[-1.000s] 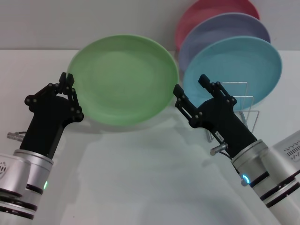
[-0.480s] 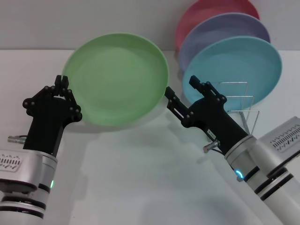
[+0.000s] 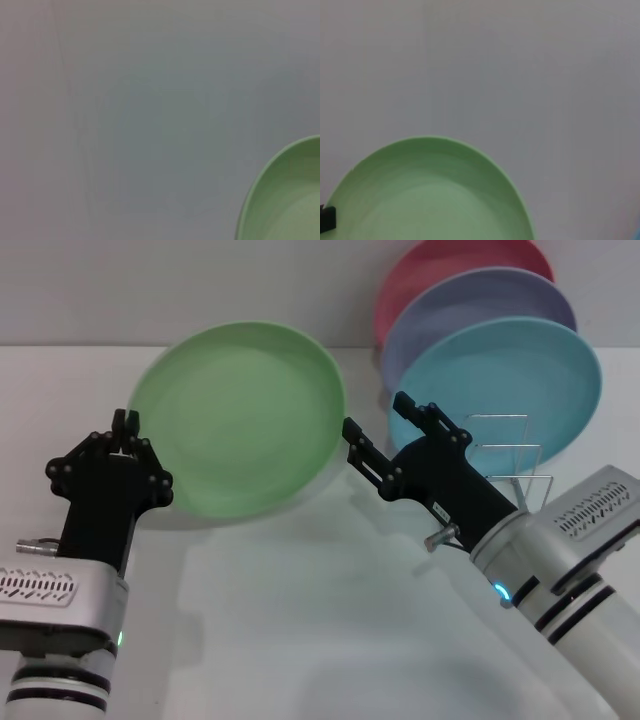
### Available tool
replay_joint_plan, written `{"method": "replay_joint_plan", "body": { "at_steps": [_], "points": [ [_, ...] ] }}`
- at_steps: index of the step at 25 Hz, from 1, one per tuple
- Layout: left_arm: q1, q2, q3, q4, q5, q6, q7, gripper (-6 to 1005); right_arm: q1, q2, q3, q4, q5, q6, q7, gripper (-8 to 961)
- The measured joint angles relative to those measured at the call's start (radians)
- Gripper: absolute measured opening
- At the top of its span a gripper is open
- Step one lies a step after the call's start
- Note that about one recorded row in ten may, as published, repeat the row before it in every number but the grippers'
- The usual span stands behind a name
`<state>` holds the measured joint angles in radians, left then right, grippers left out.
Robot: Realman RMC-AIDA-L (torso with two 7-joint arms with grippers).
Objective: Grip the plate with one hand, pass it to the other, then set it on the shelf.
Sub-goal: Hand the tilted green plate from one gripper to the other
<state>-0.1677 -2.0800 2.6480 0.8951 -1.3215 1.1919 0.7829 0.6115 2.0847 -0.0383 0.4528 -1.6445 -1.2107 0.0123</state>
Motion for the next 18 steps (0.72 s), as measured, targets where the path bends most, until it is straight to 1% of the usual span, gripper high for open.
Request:
{"method": "replay_joint_plan", "body": {
  "at_steps": [7,9,18],
  "points": [
    [0.003,0.0,0.002,0.022,-0.048,-0.002,0.037,45,0.026,-0.001,0.0,-0.005,0.0,0.029,0.0,712],
    [0.008,0.0,0.016,0.037,-0.063,0.001,0.057,45,0.039,-0.002,0.002,-0.005,-0.001,0.048,0.0,712],
    [0.009,0.0,0.029,0.041,-0.057,0.004,0.059,47,0.047,-0.002,0.02,-0.005,-0.003,0.07,0.0,706]
  ]
}}
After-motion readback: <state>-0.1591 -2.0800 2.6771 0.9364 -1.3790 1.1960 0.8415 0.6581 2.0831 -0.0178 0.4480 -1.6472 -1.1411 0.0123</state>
